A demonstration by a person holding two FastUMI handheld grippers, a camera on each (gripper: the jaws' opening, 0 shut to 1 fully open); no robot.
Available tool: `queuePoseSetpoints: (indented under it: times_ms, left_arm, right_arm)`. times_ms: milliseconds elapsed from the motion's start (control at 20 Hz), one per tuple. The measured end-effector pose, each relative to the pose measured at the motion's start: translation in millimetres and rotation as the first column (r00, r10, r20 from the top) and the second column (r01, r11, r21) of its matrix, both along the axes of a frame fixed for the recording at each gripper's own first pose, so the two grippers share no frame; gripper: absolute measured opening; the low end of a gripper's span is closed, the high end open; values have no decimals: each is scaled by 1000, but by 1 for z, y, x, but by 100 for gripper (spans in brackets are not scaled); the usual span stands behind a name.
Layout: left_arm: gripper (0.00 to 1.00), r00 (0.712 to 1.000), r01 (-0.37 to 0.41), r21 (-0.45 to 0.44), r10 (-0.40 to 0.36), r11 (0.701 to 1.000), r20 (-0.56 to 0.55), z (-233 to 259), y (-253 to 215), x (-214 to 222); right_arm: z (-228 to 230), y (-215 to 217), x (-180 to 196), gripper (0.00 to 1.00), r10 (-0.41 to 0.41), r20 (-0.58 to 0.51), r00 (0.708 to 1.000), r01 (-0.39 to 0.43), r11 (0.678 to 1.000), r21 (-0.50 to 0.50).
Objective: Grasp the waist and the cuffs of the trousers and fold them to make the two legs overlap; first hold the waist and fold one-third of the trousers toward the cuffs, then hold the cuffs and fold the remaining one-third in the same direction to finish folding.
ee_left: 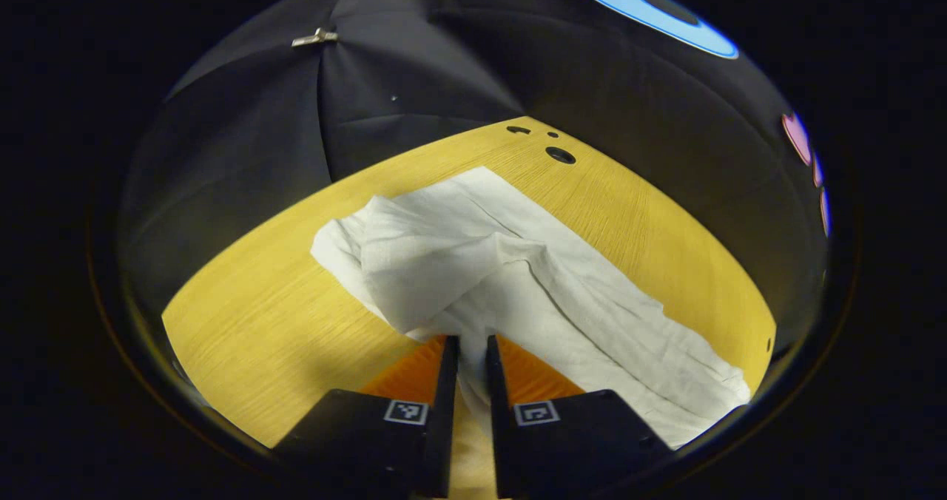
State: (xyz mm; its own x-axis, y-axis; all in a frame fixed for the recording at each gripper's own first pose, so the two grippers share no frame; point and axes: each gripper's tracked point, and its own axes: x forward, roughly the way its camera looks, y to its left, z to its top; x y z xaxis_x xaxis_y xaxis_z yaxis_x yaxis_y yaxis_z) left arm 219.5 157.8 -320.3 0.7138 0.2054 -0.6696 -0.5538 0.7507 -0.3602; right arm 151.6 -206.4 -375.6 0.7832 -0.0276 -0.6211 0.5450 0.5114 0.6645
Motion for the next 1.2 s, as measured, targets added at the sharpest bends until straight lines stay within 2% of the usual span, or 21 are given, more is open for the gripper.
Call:
queuePoseSetpoints:
  times_ms: [50,200,450,700,950,1100,1200]
  left_arm:
    - [17,1000,-21,-46,20,999,-2,0,0,1]
    - [6,1000,-30,-83,30,996,-5,0,-2,2]
    - [6,997,-20,-142,31,990,76,13,-4,7]
    - [6,994,-4,-198,26,980,106,19,-5,11]
    - [6,994,17,-239,10,971,110,25,-3,10]
    - [6,994,36,-252,-10,967,107,26,-2,8]
    - [6,995,57,-240,-35,969,96,26,0,7]
  right_arm:
    - [0,0,0,12,-1,1,1000,1,1000,-1]
    - [2,-1,-1,12,-6,2,1000,6,1000,3]
    - [17,-8,-6,12,9,38,999,-8,1000,-23]
    - [51,-8,-22,12,56,86,995,-48,995,-92]
    - [88,-1,-33,12,57,135,989,-40,991,-129]
    - [109,8,-38,12,90,159,983,-58,979,-194]
    - [124,18,-36,12,134,166,977,-86,960,-267]
